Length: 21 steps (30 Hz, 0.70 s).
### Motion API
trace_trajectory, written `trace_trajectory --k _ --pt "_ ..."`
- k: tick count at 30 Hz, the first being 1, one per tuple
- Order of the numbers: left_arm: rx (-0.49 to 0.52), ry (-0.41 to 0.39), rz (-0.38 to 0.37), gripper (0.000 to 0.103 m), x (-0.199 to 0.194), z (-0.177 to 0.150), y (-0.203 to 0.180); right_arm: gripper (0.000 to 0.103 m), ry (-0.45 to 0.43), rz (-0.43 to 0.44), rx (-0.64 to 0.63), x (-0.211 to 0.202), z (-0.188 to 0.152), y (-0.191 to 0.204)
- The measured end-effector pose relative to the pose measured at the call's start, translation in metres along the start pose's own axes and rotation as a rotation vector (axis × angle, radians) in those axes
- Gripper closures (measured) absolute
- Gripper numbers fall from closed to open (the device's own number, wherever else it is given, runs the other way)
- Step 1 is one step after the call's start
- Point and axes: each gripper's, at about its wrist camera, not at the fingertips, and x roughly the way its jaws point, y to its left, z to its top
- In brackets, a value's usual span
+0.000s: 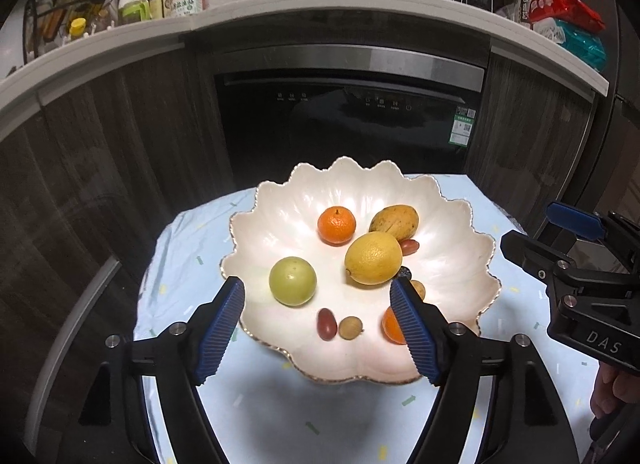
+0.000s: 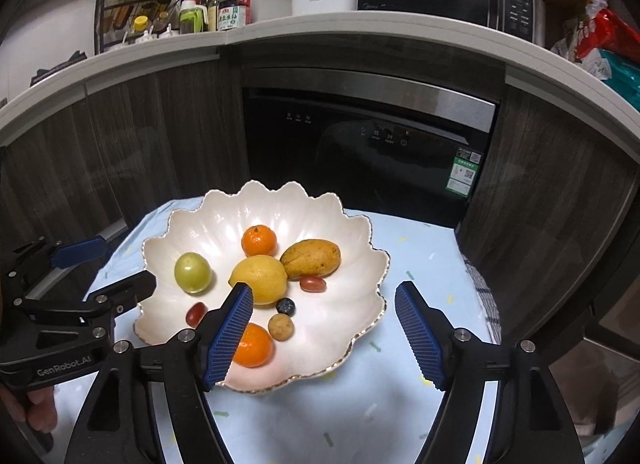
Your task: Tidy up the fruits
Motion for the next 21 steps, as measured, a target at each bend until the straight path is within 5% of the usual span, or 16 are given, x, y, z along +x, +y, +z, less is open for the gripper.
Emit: trace_trajectory --k 21 --pt "-0.006 -0.08 0.056 0.023 -0.085 -0.016 -0.007 0.029 -0.067 -0.009 0.029 -0.076 -0.015 0.009"
